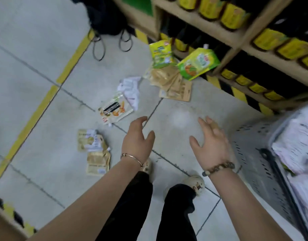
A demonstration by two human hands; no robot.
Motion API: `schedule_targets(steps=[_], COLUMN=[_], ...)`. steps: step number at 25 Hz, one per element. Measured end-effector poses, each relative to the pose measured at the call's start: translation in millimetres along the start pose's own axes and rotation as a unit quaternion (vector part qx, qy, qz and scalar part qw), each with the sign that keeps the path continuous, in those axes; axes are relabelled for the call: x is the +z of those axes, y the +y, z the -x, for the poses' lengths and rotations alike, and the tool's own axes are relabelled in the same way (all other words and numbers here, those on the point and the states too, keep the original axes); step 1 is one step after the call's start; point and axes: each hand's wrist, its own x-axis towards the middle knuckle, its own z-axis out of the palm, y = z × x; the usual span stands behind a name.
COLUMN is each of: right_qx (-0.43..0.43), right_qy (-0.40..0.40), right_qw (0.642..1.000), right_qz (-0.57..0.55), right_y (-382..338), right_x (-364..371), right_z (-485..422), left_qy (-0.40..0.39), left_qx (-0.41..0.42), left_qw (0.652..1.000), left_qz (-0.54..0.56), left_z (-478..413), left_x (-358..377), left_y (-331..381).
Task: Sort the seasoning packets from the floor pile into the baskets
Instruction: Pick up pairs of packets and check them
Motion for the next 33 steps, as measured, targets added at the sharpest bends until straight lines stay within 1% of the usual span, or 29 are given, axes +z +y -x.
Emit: schedule_targets(steps=[5, 8, 12, 15, 18, 22, 24, 26, 29, 33], right_qx=[-0.085, -0.129, -0.159, -0.181, -0.199, -0.194, -0.191, -0.222, -0.318, -0.374], right_qy=[-0.116, -0.16, -0.196, -0.212, -0.24, -0.286, -0.287, -0.274, -0.232, -0.173], right_qw=[0.989, 0.976, 0.963, 0.954, 0.942, 0.927, 0.928, 0.927, 0.903, 0.877], right_qz=[0.038, 0.068, 0.099, 0.108, 0.121, 0.145, 0.141, 0.128, 0.173, 0.247], right_y=[-96, -146, -204, -235, -256, -251, -247, -251, -267, -290], right_x=[51, 92, 150, 199, 262, 339, 377, 415, 472, 529], right_z=[-12, -21, -32, -45, -62, -77, -86, -96, -112, -133], left_qy=[0.063, 0.089, 0.085, 0.084, 0.082, 0.059, 0.021, 0.001, 0.014, 0.052], left_qx=[-0.109, -0.171, -0.256, -0.305, -0.333, -0.404, -0.426, -0.421, -0.415, -0.401], left_qw=[0.991, 0.98, 0.962, 0.948, 0.939, 0.913, 0.904, 0.904, 0.904, 0.907], left_qz=[0.036, 0.038, 0.053, 0.04, 0.033, 0.023, -0.022, -0.078, -0.105, -0.117], left_z=[-4, -6, -8, -14, -26, -40, -48, -60, -78, -95], left_x=[-69, -98, -123, -124, -111, -76, -53, -33, -8, 23], left_y=[-87, -145, -222, -277, -330, -403, -439, -470, -507, -528])
